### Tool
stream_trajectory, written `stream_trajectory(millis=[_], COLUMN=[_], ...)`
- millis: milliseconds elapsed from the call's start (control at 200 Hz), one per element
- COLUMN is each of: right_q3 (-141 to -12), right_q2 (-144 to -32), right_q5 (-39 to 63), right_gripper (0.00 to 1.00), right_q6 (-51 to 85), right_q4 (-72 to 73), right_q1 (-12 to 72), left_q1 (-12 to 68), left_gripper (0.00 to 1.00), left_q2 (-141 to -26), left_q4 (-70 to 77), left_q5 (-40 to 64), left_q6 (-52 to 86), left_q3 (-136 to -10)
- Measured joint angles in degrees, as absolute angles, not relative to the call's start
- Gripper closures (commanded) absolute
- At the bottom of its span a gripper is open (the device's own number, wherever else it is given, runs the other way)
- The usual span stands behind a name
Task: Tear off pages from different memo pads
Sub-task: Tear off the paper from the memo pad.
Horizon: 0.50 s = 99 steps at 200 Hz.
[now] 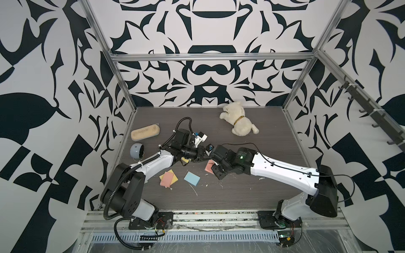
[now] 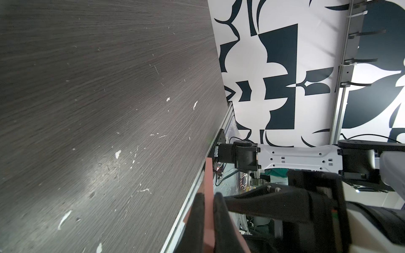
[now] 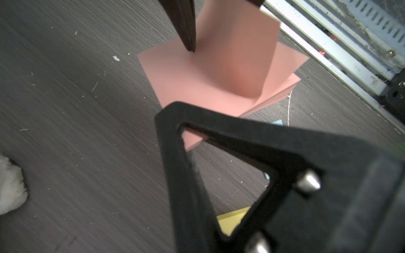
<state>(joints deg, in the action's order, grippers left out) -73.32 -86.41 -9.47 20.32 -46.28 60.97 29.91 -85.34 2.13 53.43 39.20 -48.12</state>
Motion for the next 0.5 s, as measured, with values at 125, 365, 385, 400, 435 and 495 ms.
stream_trajectory(millis=[125, 365, 385, 400, 435, 495], right_q3=[-74.37, -75.79, -75.94, -76.07, -76.29, -76.69], right_q2=[-87.00, -87.22, -87.22, -87.22, -87.22, -87.22], right_q5=[-12.14, -14.87, -14.98, -15.07, -15.20, -15.51], right_gripper=[0.74, 0.96, 0.96, 0.96, 0.97, 0.97], right_q6=[19.73, 17.52, 17.47, 17.30, 16.95, 16.19], right_q4=[-46.15, -46.87, -47.03, -47.18, -47.44, -48.05], right_q1=[61.84, 62.74, 62.74, 62.74, 62.74, 62.74], left_q1=[29.91, 29.91, 29.91, 29.91, 29.87, 29.69], left_gripper=[1.00, 1.00, 1.00, 0.98, 0.93, 0.82], left_q2=[-85.34, -85.34, -85.34, -85.34, -85.34, -85.34], left_q4=[2.39, 2.33, 2.31, 2.26, 2.09, 1.67], left_q5=[53.43, 53.39, 53.39, 53.36, 53.41, 53.41], left_q6=[39.62, 40.32, 40.29, 40.29, 40.27, 40.23], left_q3=[-48.12, -48.14, -48.14, -48.14, -48.18, -48.36])
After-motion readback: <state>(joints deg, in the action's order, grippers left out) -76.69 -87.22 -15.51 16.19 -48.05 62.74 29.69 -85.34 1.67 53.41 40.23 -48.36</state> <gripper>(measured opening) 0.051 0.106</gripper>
